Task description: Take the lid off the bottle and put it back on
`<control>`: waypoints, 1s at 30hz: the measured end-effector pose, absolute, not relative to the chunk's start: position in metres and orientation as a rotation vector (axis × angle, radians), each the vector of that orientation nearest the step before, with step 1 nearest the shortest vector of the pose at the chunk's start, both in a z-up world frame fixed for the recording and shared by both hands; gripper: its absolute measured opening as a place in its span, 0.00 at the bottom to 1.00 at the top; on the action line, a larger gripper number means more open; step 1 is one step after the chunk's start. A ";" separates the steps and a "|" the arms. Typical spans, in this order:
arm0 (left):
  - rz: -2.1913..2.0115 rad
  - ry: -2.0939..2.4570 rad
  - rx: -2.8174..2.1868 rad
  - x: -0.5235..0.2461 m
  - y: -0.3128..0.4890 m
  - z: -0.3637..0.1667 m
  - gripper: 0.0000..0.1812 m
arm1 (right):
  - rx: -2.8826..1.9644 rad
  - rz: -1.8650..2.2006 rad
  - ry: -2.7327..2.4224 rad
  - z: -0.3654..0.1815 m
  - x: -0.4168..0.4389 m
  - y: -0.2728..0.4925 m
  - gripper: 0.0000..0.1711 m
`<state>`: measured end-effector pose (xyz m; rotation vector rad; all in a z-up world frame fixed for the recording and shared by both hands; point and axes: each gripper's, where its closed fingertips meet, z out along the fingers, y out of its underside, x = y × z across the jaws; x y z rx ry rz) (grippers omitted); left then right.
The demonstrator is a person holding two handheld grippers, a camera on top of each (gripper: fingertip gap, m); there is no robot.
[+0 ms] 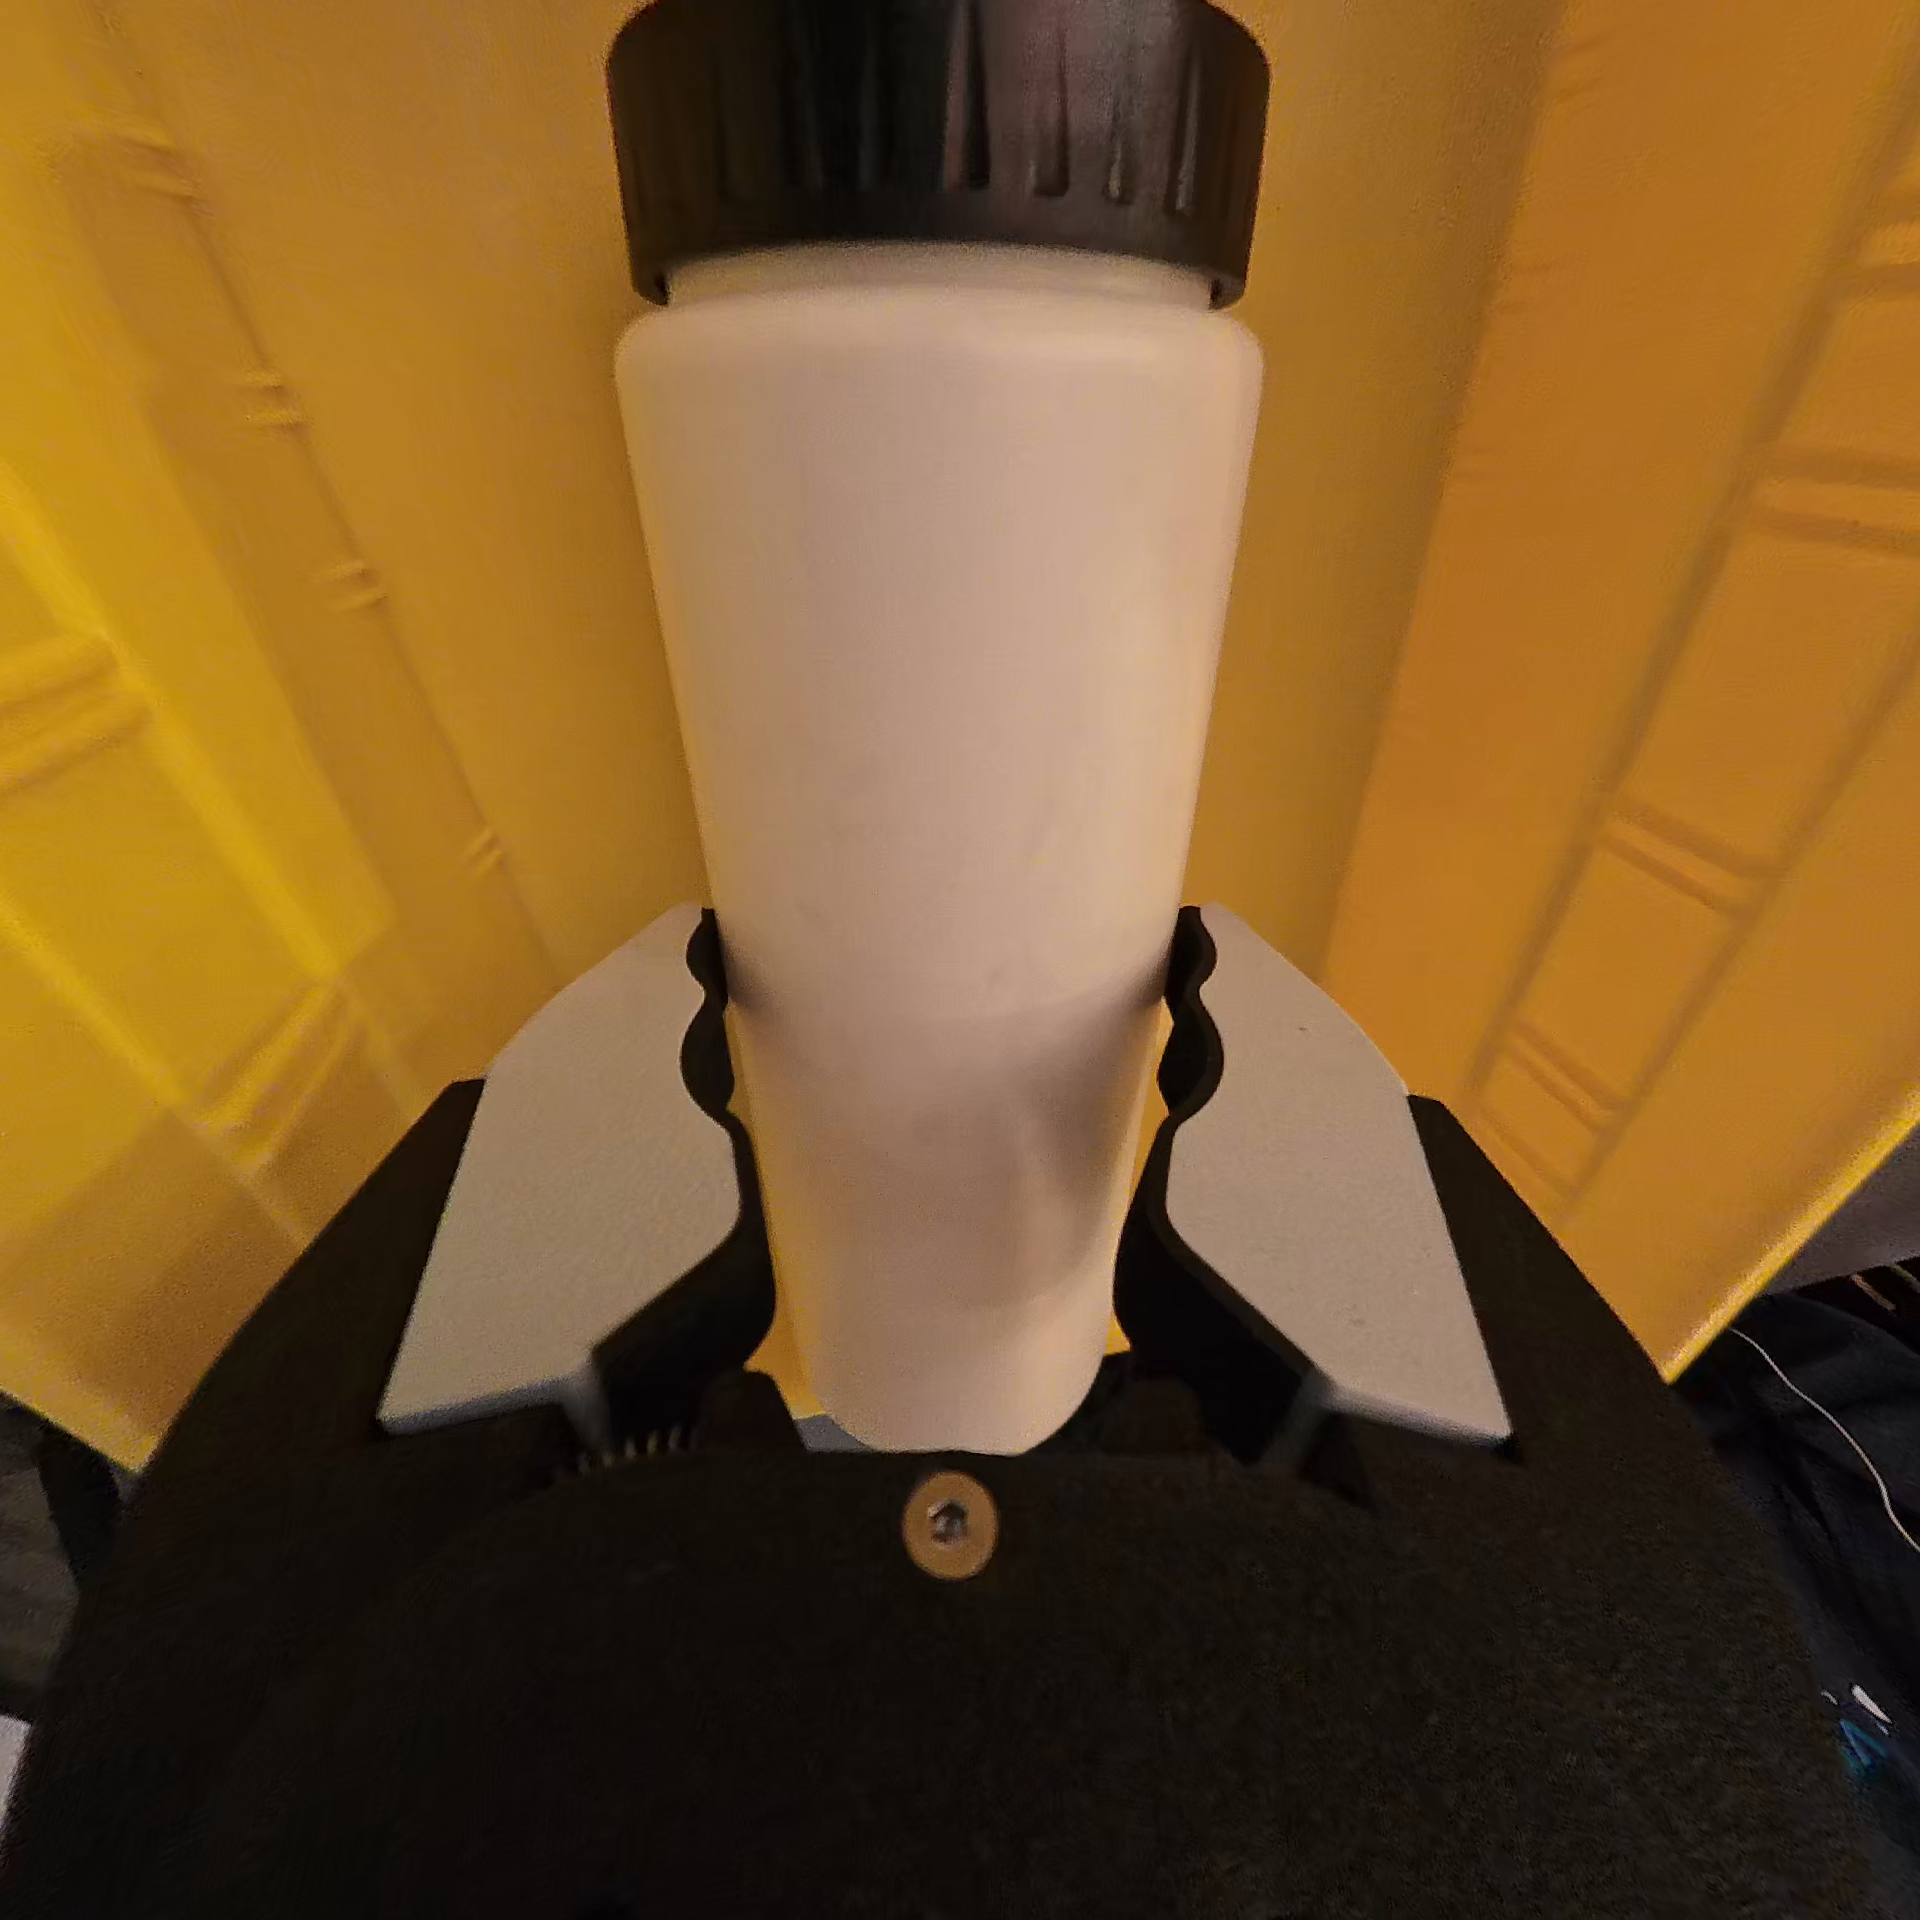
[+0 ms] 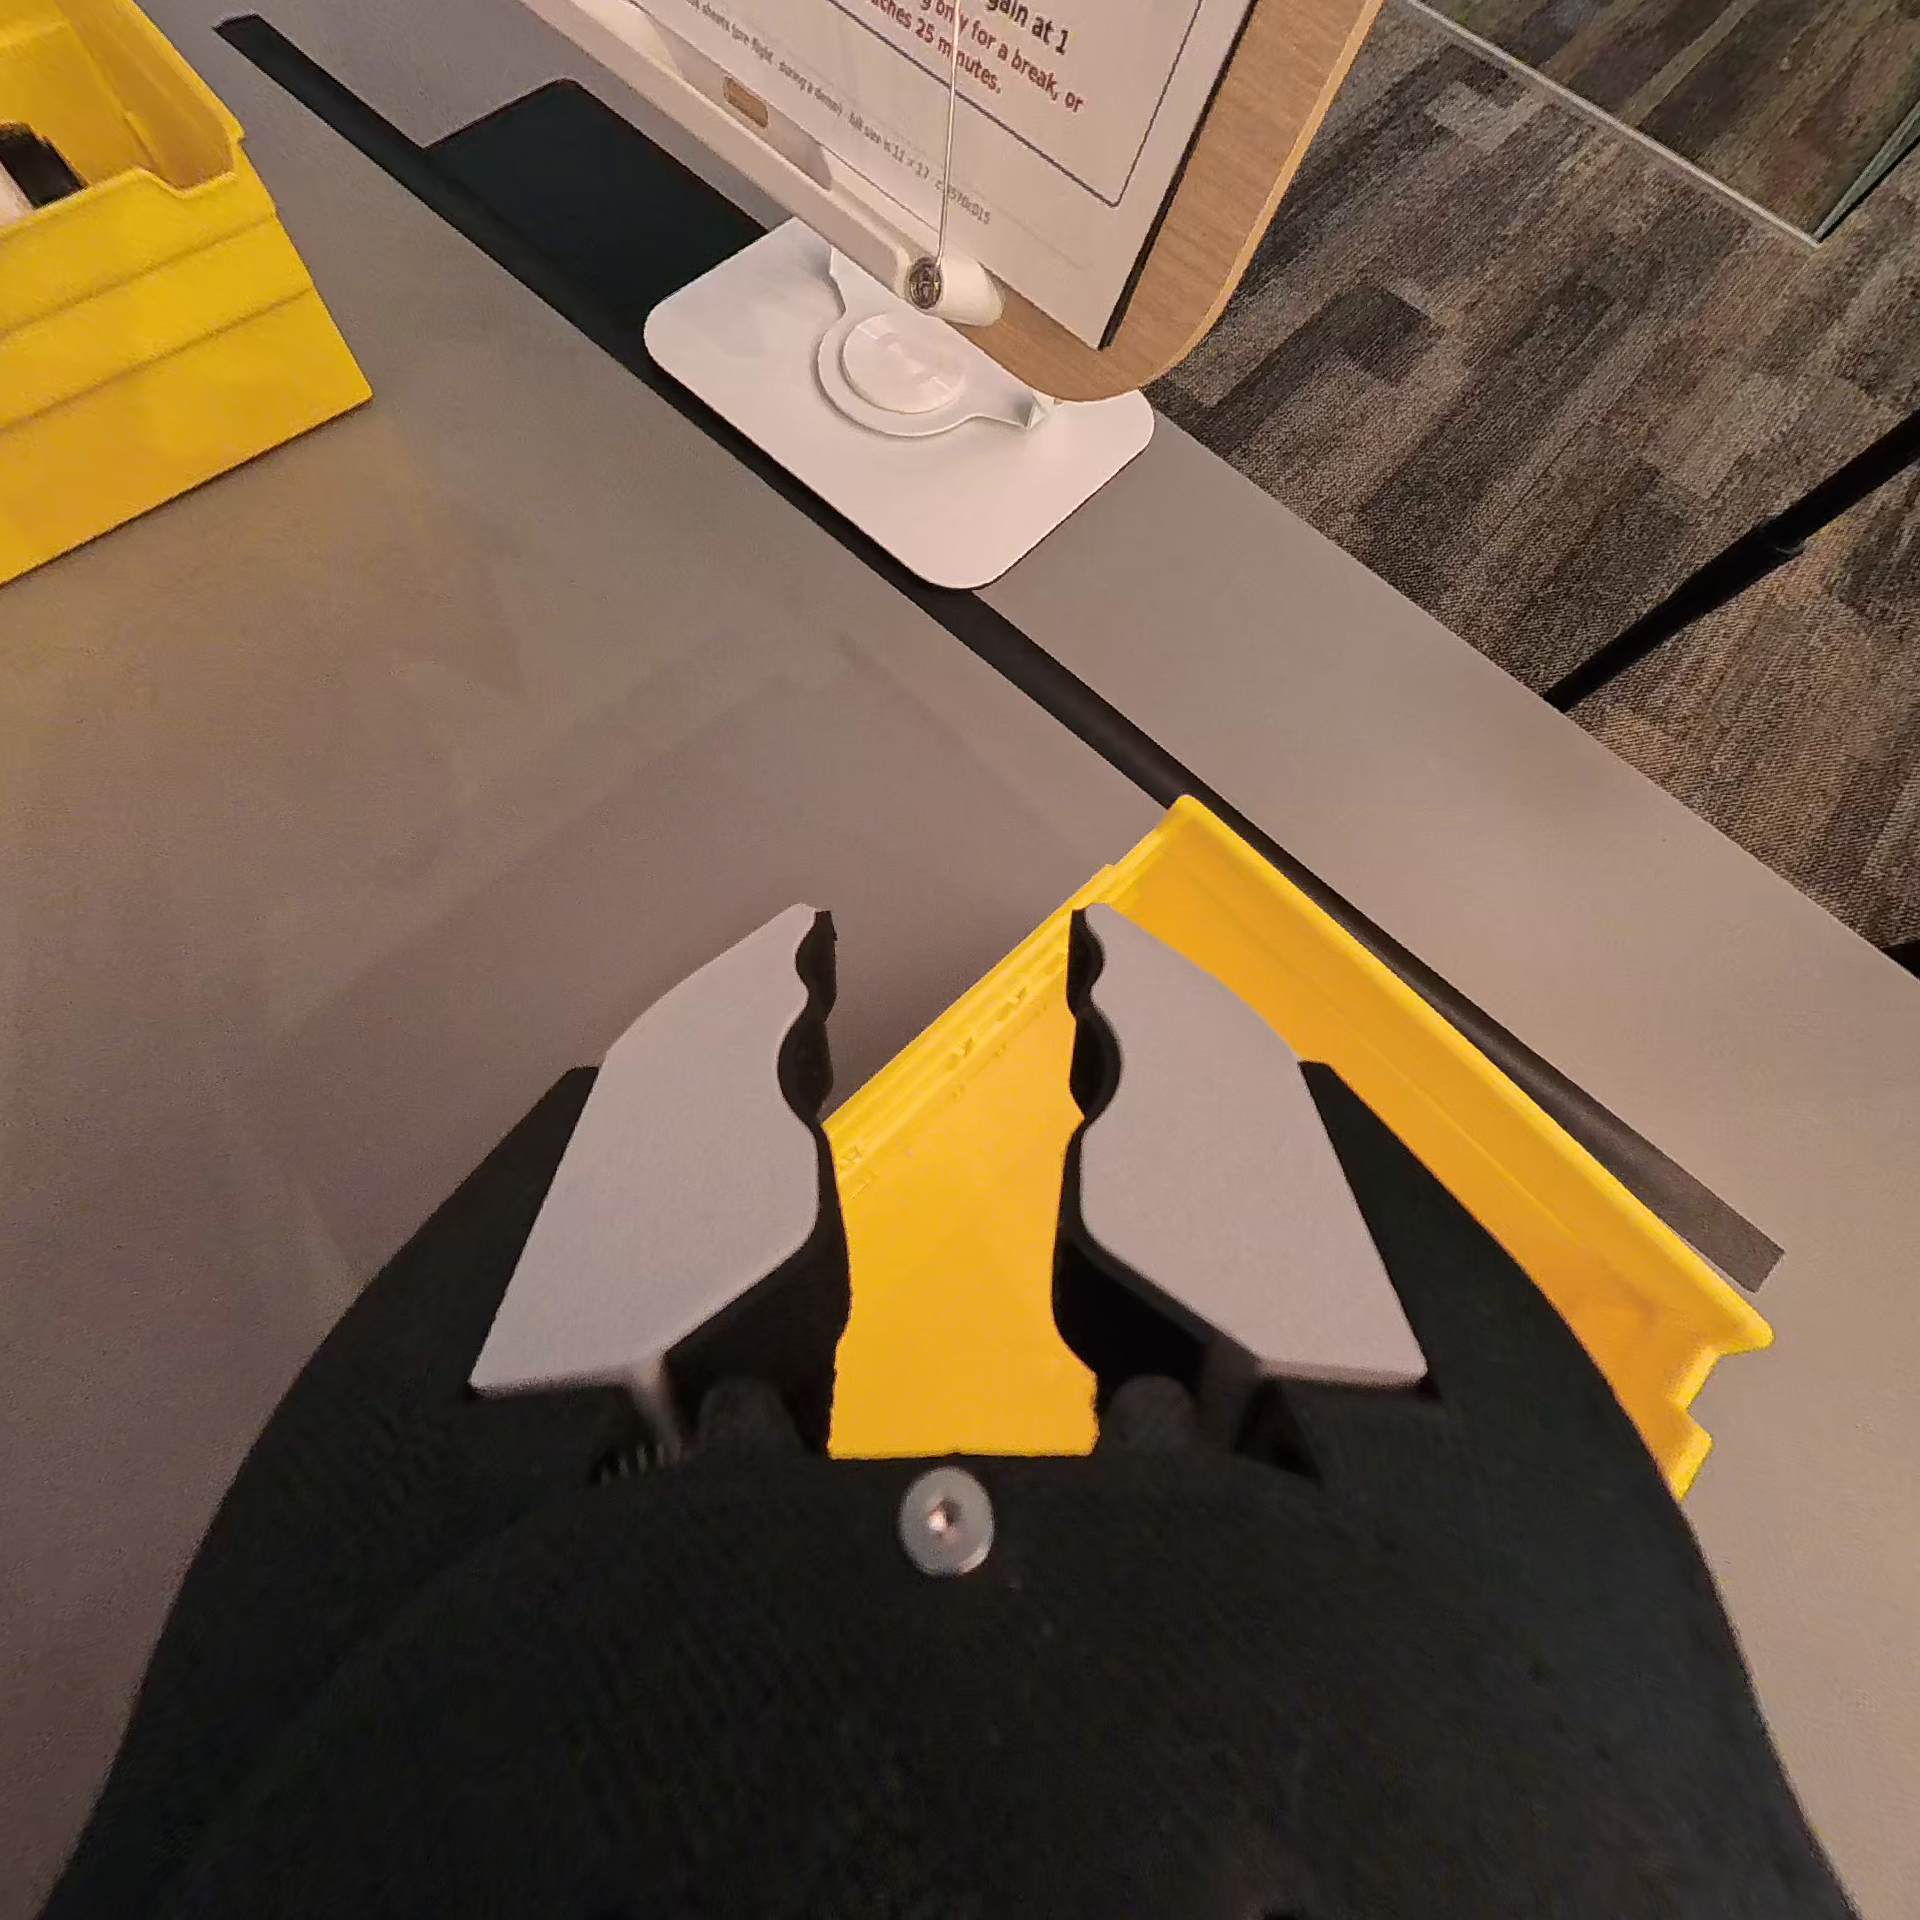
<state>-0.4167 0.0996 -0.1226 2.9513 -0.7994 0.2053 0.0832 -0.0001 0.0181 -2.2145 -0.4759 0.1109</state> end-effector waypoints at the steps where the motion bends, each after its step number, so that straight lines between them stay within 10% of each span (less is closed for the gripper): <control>1: 0.199 -0.802 2.948 -0.417 0.099 -0.121 0.45 | -2.216 0.111 -0.479 0.018 0.083 0.000 0.25; 21: 0.452 -0.991 3.012 -0.387 0.084 -0.031 0.45 | -2.192 0.196 -0.505 0.017 0.071 0.004 0.25; 30: 0.691 -1.334 2.984 -0.306 0.052 0.056 0.45 | -1.477 1.352 -0.156 0.119 -0.056 0.012 0.35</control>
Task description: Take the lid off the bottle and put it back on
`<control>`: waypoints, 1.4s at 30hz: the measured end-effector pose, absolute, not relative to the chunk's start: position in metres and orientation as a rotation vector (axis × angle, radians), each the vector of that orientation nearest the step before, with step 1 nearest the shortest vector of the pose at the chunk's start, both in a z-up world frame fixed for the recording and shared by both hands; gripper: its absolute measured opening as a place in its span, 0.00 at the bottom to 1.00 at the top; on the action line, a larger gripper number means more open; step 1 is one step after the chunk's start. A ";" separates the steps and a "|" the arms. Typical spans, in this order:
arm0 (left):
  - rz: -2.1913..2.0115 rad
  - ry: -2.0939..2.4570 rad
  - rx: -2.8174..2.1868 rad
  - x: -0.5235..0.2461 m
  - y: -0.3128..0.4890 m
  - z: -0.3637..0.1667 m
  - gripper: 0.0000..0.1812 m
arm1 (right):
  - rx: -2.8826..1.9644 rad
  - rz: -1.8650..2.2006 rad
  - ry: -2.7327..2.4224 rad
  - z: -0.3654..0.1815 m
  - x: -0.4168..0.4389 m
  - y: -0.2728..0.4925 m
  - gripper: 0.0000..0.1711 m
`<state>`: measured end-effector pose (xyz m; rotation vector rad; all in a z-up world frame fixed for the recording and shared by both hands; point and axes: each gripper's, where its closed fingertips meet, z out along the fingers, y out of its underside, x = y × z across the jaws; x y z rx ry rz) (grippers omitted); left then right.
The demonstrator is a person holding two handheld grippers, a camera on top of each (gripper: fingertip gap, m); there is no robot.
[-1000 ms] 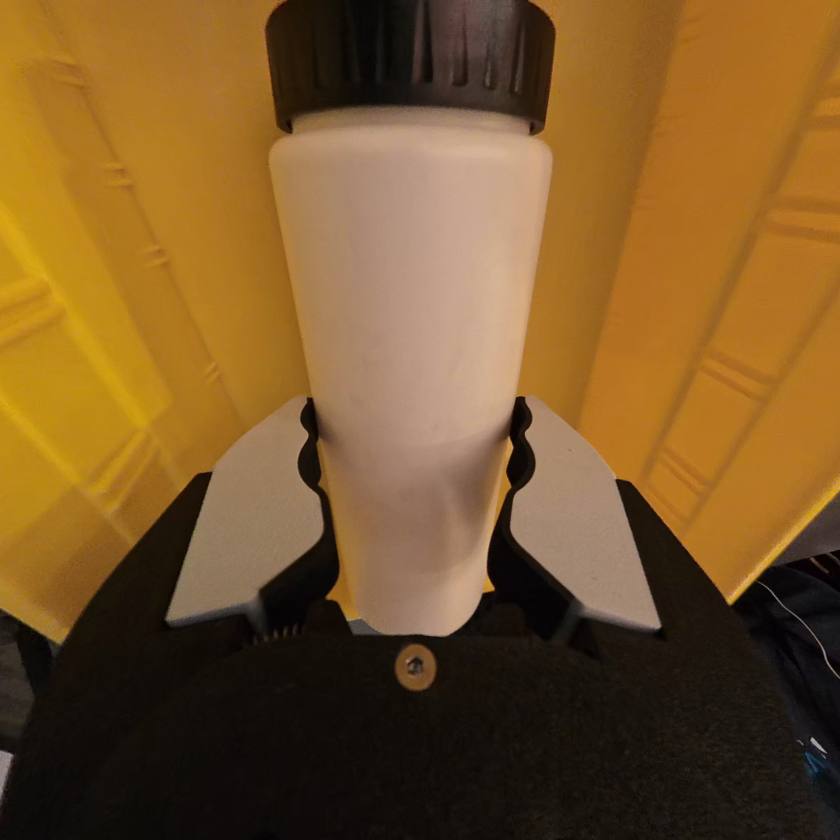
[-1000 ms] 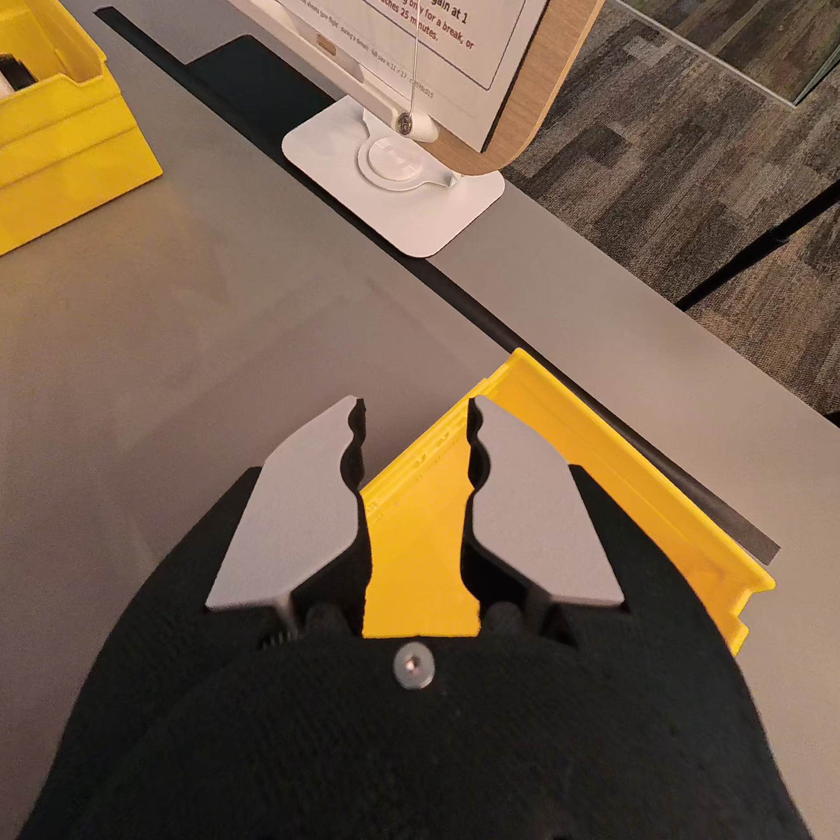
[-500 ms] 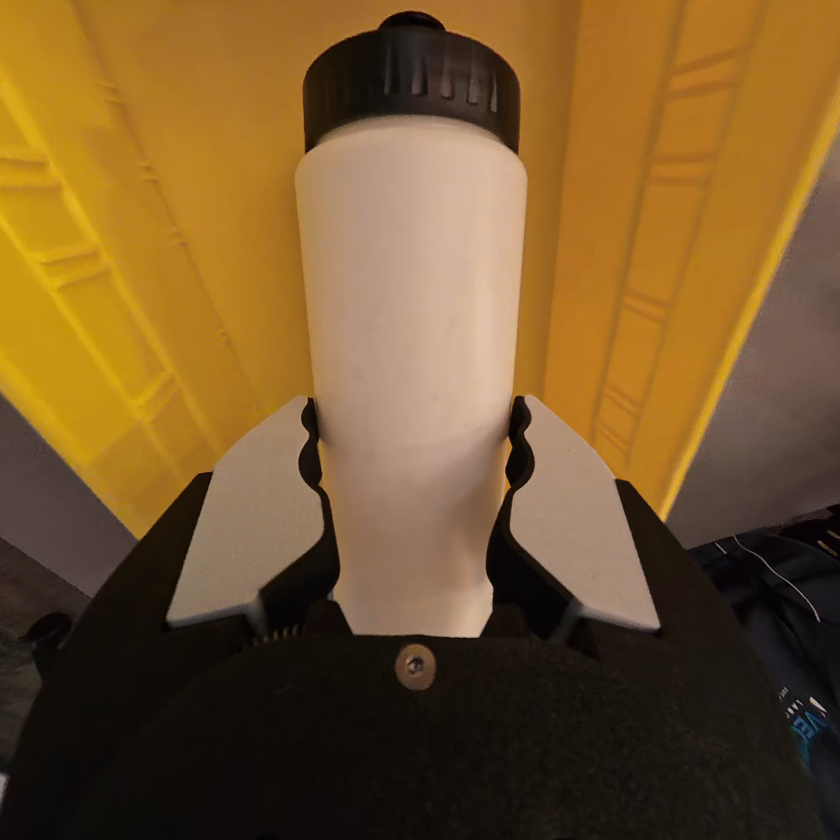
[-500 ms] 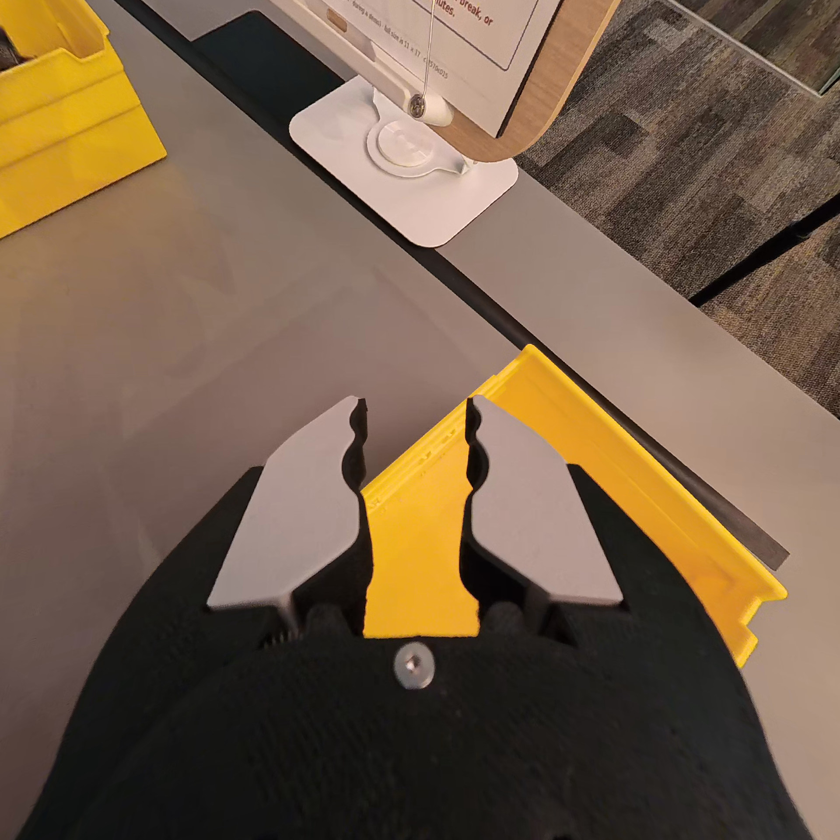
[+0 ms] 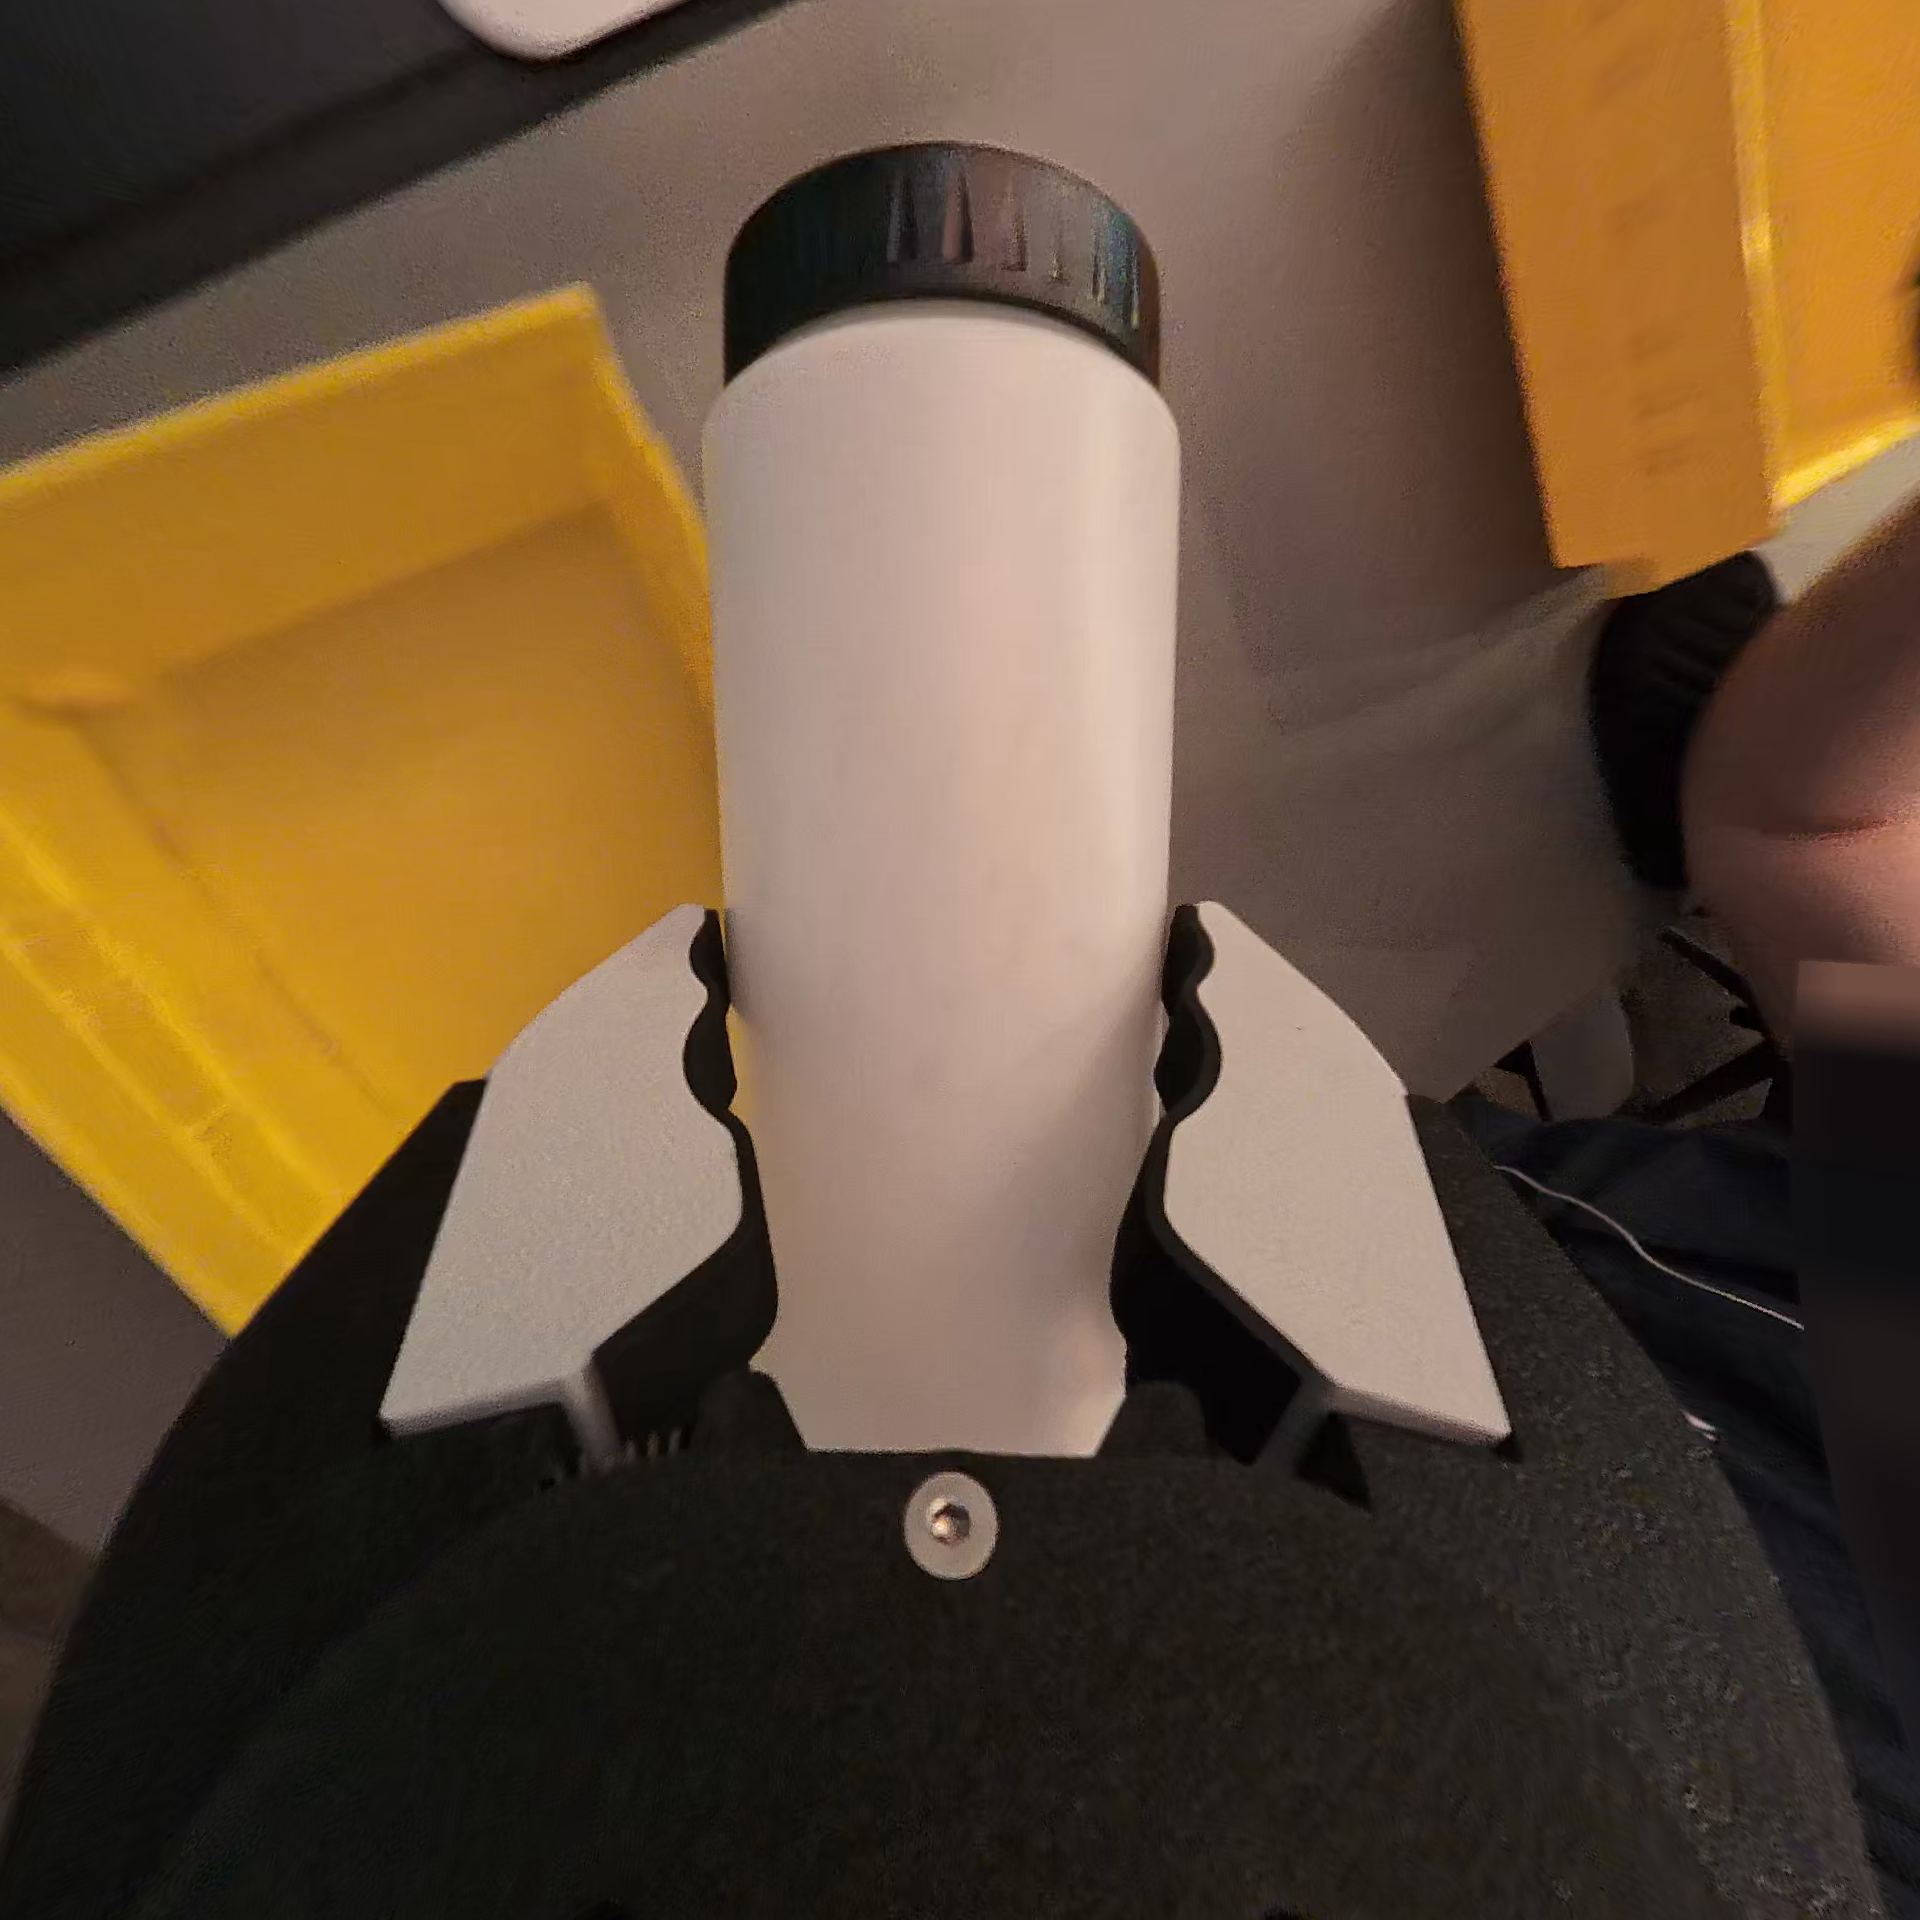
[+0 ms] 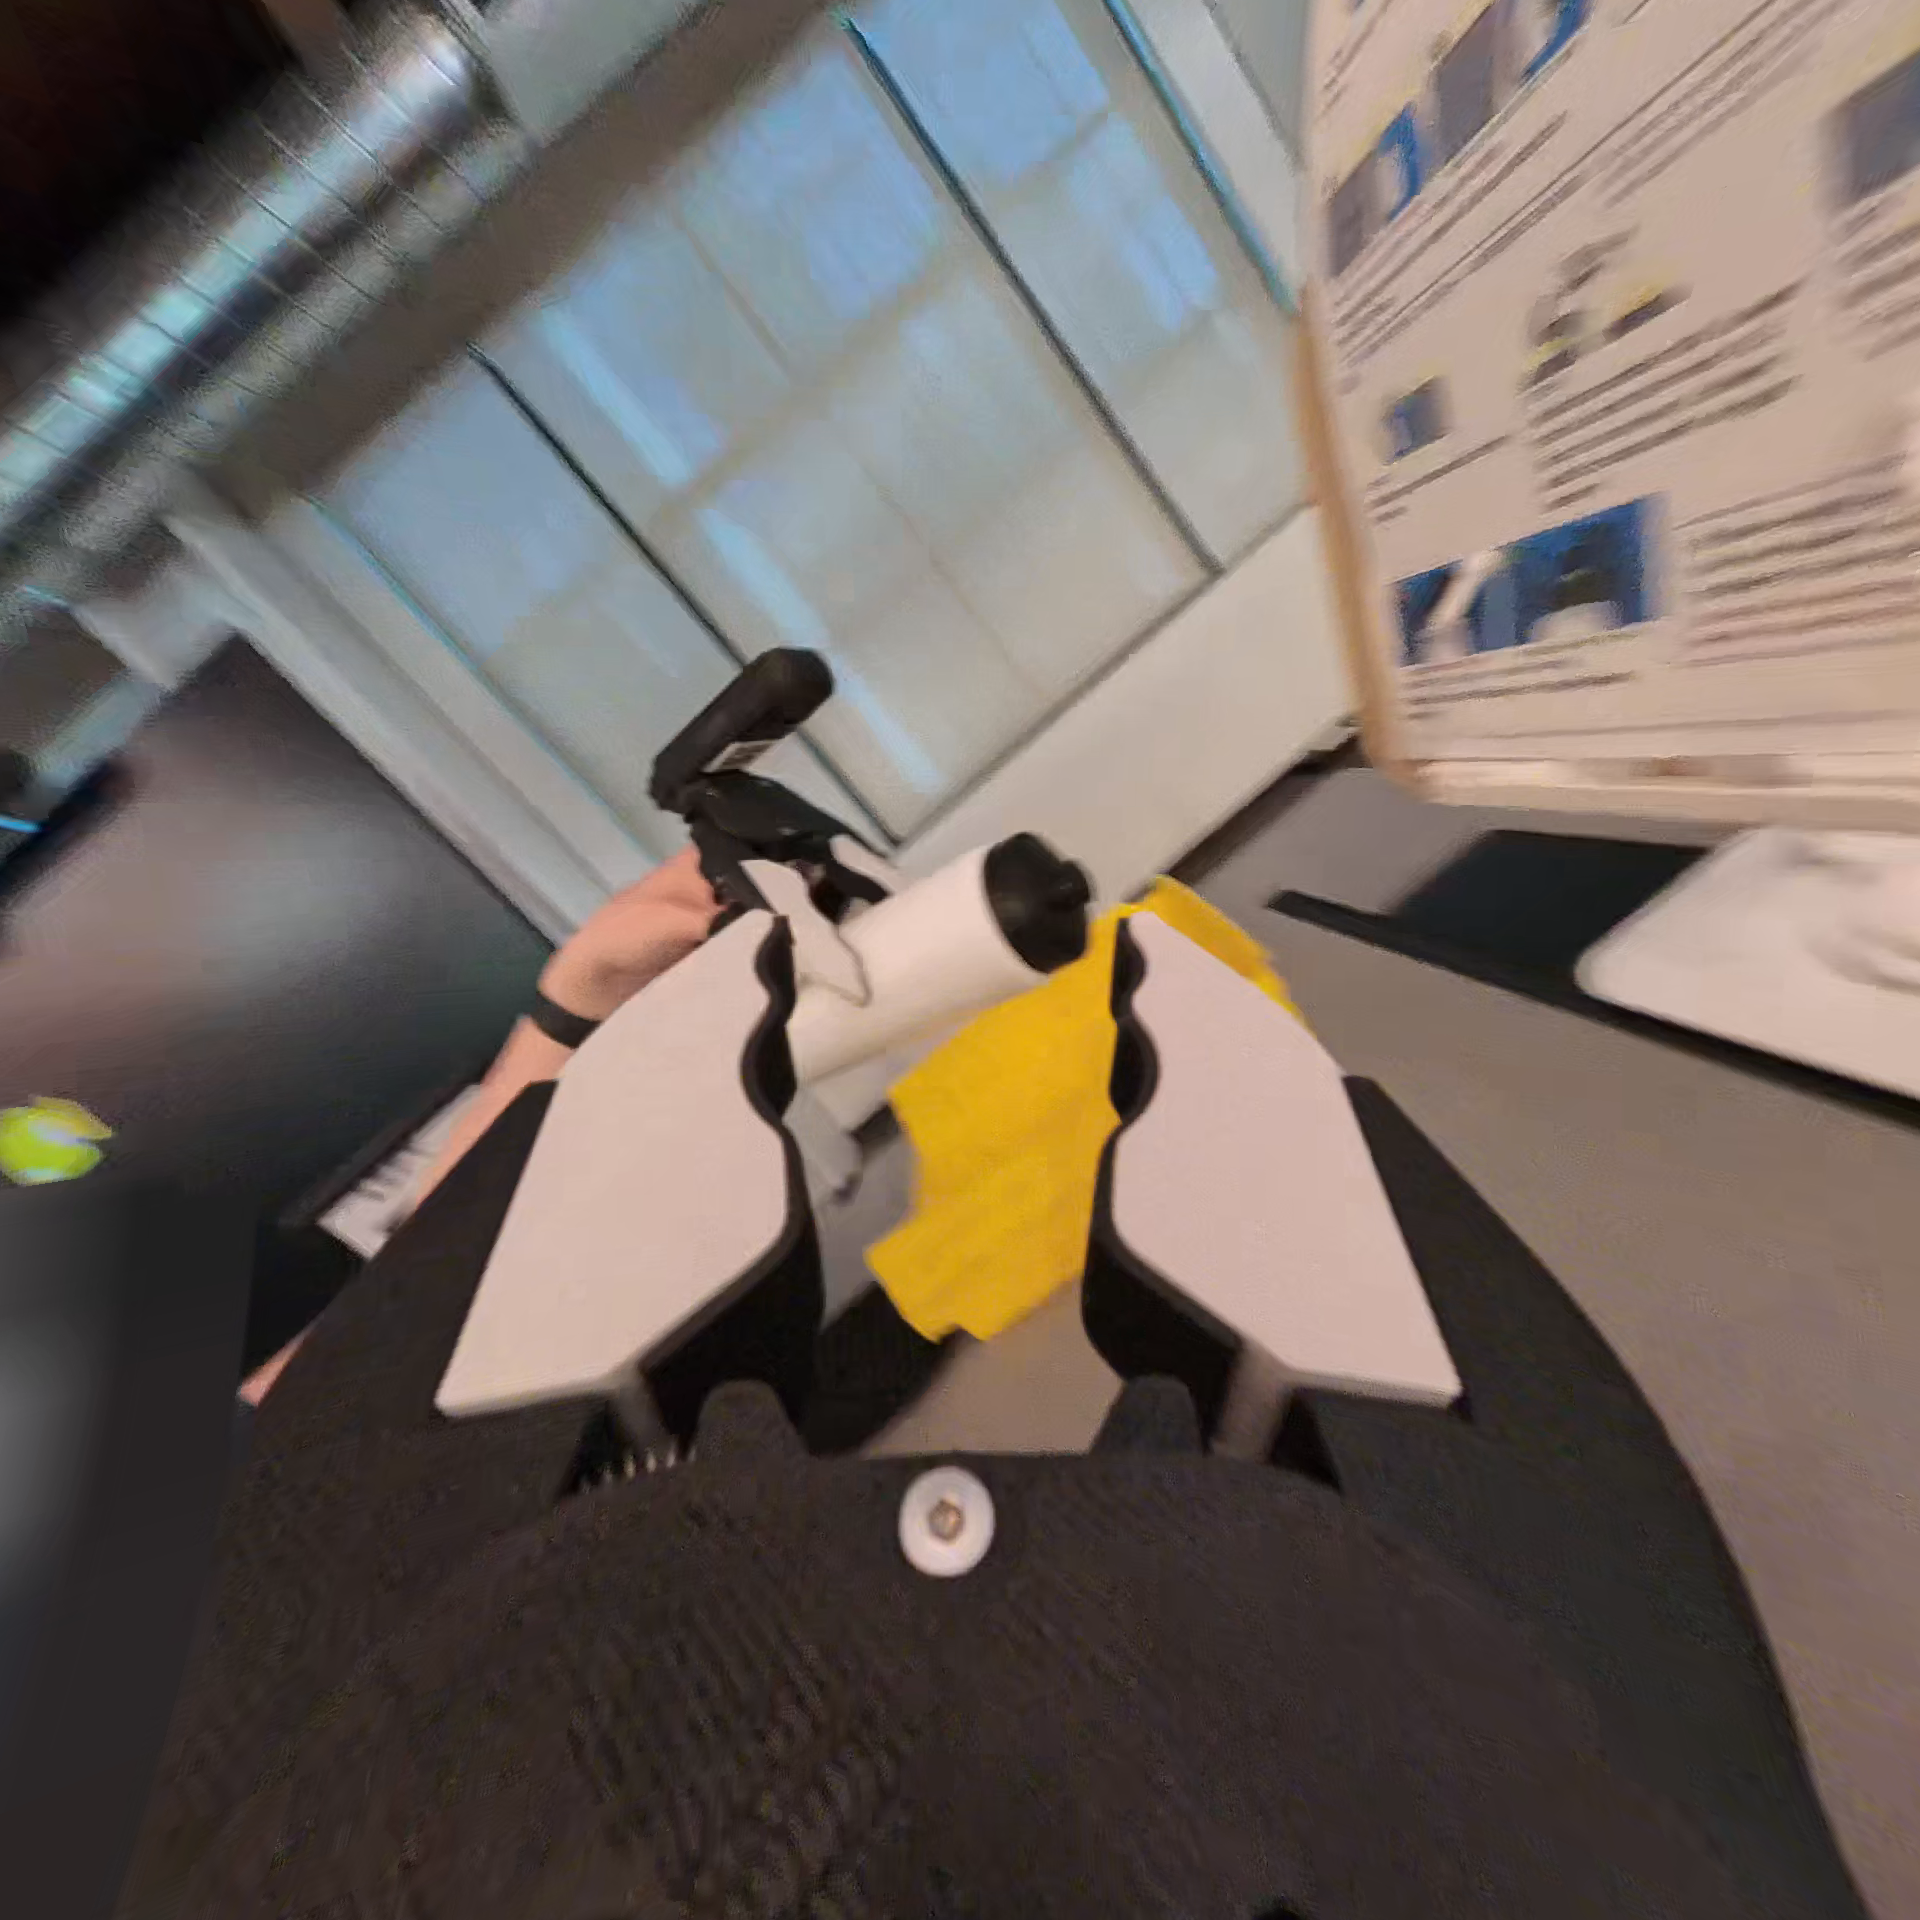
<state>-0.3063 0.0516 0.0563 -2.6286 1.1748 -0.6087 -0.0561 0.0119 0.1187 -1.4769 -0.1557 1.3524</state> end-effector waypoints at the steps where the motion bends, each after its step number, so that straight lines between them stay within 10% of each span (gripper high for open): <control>1: -0.639 1.197 -2.588 -0.293 0.047 0.066 0.45 | -1.463 1.419 -0.148 0.115 -0.074 0.013 0.37; 13: -0.719 1.609 -2.230 -0.165 -0.023 0.071 0.45 | -1.213 1.787 -0.098 0.105 -0.143 0.003 0.50; 42: -0.984 1.305 -1.549 -0.117 -0.004 -0.054 0.44 | -1.859 0.812 -0.956 -0.007 -0.136 0.006 0.49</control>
